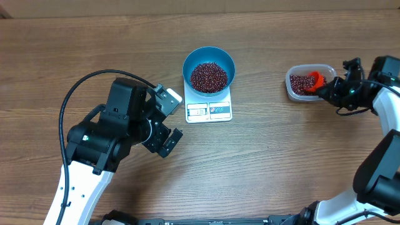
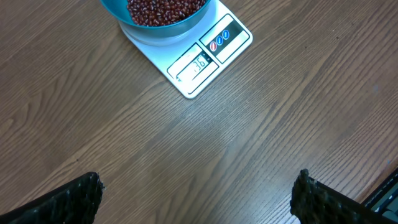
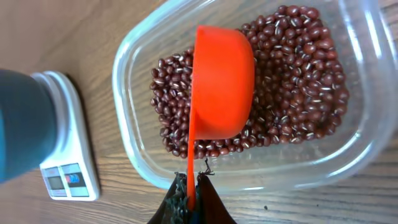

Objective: Scoop item into bowl and weigh 150g on scale
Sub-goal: 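Scoop beans from the tub with the right gripper, then lift the filled scoop and carry it left over the blue bowl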

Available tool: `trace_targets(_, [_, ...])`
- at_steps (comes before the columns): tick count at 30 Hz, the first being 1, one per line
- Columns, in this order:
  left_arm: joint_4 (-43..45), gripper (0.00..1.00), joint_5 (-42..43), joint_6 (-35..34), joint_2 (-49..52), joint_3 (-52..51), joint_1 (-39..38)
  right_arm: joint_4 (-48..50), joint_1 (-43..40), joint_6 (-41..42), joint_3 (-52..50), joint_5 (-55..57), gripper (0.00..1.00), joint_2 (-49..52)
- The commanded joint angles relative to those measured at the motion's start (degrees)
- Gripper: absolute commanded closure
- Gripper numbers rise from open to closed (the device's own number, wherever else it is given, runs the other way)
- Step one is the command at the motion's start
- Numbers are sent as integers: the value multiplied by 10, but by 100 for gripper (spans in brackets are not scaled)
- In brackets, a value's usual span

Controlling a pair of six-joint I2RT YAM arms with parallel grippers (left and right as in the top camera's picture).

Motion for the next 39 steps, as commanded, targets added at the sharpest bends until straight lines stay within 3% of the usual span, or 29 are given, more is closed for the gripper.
trace_targets(1, [0,0,-3,11,0,12,2,2,-18,15,6,-80,96,4])
trace_targets(20, [1,0,-3,11,0,12,2,-22,-47,8,6,-264,97,4])
trace_targets(27, [1,0,-3,11,0,12,2,0,14,9,6,-351,96,3])
trace_targets(39, [0,0,-3,11,0,12,2,80,195,63,7,-356,96,3])
